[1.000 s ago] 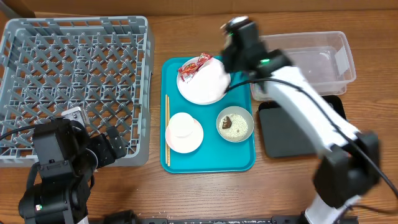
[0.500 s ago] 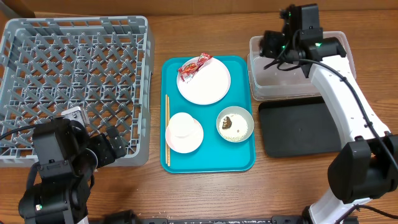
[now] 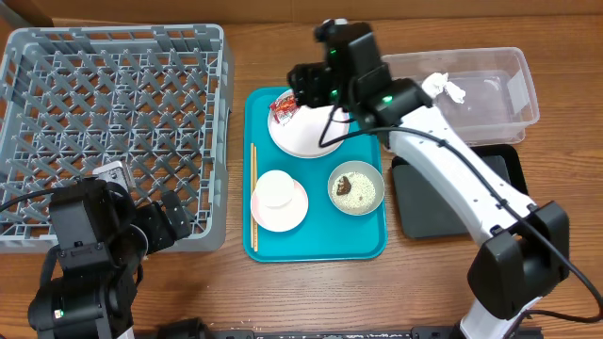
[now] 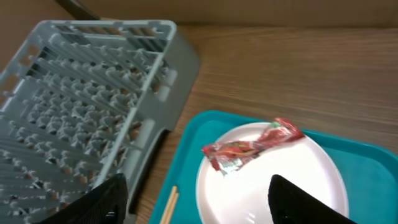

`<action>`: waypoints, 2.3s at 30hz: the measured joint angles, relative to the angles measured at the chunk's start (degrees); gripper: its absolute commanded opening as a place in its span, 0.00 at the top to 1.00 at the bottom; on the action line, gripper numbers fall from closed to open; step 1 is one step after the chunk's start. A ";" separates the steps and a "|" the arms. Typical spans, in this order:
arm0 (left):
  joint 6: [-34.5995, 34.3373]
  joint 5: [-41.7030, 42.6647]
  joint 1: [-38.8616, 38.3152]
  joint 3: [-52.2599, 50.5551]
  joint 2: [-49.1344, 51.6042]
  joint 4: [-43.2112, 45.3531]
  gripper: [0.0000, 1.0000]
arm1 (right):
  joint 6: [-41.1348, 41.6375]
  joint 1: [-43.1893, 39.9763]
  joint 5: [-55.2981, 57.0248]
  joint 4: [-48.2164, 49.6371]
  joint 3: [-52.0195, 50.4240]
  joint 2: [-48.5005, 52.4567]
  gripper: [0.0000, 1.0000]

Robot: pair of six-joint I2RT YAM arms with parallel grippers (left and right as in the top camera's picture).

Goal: Sort waste into correct bins and load items into the dishwasher
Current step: 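Return the right gripper to the plate and grasp the red wrapper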

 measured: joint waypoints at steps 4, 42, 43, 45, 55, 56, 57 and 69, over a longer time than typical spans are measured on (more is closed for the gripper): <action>0.00 0.02 0.00 0.00 0.00 0.02 0.00 | 0.74 0.74 2.58 4.00 1.01 0.48 0.15; 0.00 0.00 0.00 0.00 0.00 -0.83 0.00 | 15.93 2.34 8.44 10.82 2.23 24.61 0.36; 0.00 0.00 0.00 0.00 0.00 -0.85 0.00 | 16.11 2.23 8.24 10.82 2.23 24.59 0.33; 0.00 0.00 0.00 0.00 0.00 -0.85 0.00 | 16.41 2.14 8.11 11.15 2.23 24.59 0.24; 0.00 0.00 0.00 0.00 0.00 -1.05 0.00 | 24.70 1.84 9.44 15.21 2.23 22.77 0.21; 0.00 0.02 0.00 0.00 0.00 -1.18 0.00 | 26.18 1.84 9.53 15.21 2.23 22.77 0.21; 0.00 0.00 0.00 0.00 0.00 -1.36 0.00 | 27.28 1.84 9.66 15.13 2.23 22.77 0.20; 0.00 0.02 0.00 0.00 0.00 -1.55 0.00 | 37.05 1.84 10.40 12.52 2.23 24.00 0.23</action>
